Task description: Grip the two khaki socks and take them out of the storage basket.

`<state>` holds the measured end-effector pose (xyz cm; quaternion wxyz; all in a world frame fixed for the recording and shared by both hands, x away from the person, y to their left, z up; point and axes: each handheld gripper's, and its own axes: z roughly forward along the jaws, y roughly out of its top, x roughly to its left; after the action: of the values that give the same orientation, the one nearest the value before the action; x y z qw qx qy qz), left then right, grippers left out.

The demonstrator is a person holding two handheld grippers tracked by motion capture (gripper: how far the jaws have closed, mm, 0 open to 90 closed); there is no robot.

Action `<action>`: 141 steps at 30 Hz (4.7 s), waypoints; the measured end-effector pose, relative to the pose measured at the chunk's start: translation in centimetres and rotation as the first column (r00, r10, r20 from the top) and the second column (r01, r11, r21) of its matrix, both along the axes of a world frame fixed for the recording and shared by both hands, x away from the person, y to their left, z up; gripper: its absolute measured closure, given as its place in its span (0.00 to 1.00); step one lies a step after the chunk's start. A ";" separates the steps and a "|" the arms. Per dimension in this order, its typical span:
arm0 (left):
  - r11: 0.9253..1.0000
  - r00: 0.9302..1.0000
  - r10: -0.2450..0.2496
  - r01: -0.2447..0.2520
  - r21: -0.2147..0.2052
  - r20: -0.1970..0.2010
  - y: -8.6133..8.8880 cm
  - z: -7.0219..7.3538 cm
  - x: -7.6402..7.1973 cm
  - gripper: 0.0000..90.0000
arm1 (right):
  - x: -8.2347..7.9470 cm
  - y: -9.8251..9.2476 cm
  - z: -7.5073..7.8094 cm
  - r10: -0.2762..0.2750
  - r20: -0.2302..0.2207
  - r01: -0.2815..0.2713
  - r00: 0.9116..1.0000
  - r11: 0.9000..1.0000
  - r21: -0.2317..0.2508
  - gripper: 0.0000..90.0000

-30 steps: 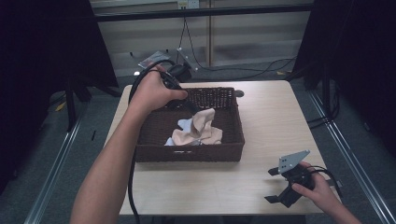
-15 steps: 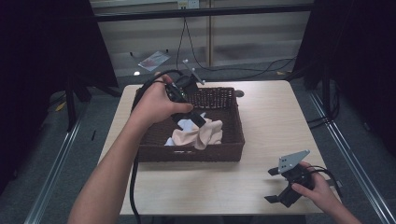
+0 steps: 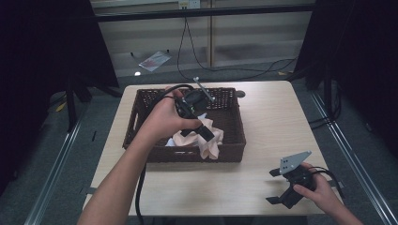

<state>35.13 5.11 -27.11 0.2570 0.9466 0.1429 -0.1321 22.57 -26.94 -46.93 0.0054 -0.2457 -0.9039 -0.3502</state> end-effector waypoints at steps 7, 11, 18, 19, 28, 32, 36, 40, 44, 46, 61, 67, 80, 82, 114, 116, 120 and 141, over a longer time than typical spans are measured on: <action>1.000 1.000 0.017 -0.017 0.006 0.013 0.6 1.4 0.3 0.99 | 0.0 0.0 0.0 0.002 0.002 -0.002 1.000 1.000 -0.001 0.03; 1.000 1.000 0.003 -0.003 0.004 0.008 0.5 1.8 -0.1 0.99 | 0.1 0.0 0.0 0.005 0.005 -0.005 1.000 1.000 0.002 0.03; 1.000 1.000 -0.010 0.010 -0.009 0.006 0.5 1.9 -0.4 0.99 | 0.0 0.0 0.0 0.006 0.004 -0.006 1.000 1.000 0.002 0.03; 1.000 1.000 -0.012 0.012 -0.015 0.000 0.4 1.7 -0.4 0.99 | 0.1 0.0 0.0 0.006 0.005 -0.006 1.000 1.000 0.002 0.03; 0.998 0.998 -0.052 0.051 -0.034 -0.026 -0.2 0.0 -0.6 0.94 | 0.0 0.0 0.0 0.003 0.004 -0.003 1.000 1.000 0.002 0.03; 1.000 1.000 -0.008 0.008 -0.010 0.008 -0.4 -0.5 -0.5 0.71 | 0.0 0.0 0.0 0.006 0.001 -0.006 1.000 1.000 -0.001 0.03; 0.999 0.998 0.042 -0.043 0.018 0.045 -0.3 -1.3 0.2 0.48 | 0.0 0.0 0.0 0.005 0.002 -0.005 1.000 1.000 0.000 0.03; 0.996 0.993 0.070 -0.076 0.051 0.098 0.1 -2.6 1.3 0.35 | 0.0 0.0 0.0 0.006 0.006 -0.006 1.000 1.000 0.002 0.03; 0.992 0.986 0.101 -0.109 0.057 0.130 0.6 -3.9 2.7 0.30 | 0.0 0.0 0.1 0.002 0.005 -0.002 1.000 1.000 0.001 0.03; 0.990 0.983 0.115 -0.125 0.059 0.142 0.9 -4.7 3.3 0.28 | 0.0 -0.1 0.1 0.002 0.005 -0.002 1.000 1.000 0.002 0.03; 0.965 0.962 0.213 -0.234 0.115 0.170 2.4 -9.3 7.4 0.25 | 0.0 0.0 0.0 0.004 0.007 -0.004 1.000 1.000 0.000 0.03; 0.962 0.957 0.218 -0.244 0.125 0.193 2.6 -10.9 8.8 0.26 | 0.0 0.0 0.0 0.003 0.005 -0.003 1.000 1.000 0.002 0.03; 0.952 0.950 0.240 -0.271 0.142 0.199 2.4 -13.6 10.3 0.38 | 0.1 0.0 -0.1 0.010 0.003 -0.010 1.000 1.000 0.000 0.03; 0.952 0.949 0.240 -0.271 0.141 0.204 2.3 -14.0 10.5 0.42 | 0.0 0.0 0.0 0.009 0.003 -0.009 1.000 1.000 -0.002 0.03; 0.952 0.962 0.268 -0.272 0.138 0.051 2.2 -12.8 10.2 0.98 | 0.0 -0.1 0.0 0.005 0.004 -0.005 1.000 1.000 -0.001 0.03; 0.952 0.961 0.275 -0.278 0.129 0.035 2.3 -12.0 9.9 0.98 | 0.0 -0.1 0.0 0.004 0.003 -0.004 1.000 1.000 0.000 0.03; 0.957 0.964 0.265 -0.267 0.113 0.035 2.2 -10.4 9.4 0.98 | 0.0 -0.1 0.0 0.006 0.006 -0.006 1.000 1.000 0.000 0.03; 0.977 0.980 0.199 -0.199 0.071 0.005 2.2 -4.8 7.2 0.98 | 0.0 -0.1 0.1 0.004 0.007 -0.004 1.000 1.000 0.000 0.03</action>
<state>42.31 7.35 -31.93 0.2349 0.9360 0.2417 -0.1016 22.60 -27.00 -46.86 0.0030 -0.2426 -0.9044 -0.3511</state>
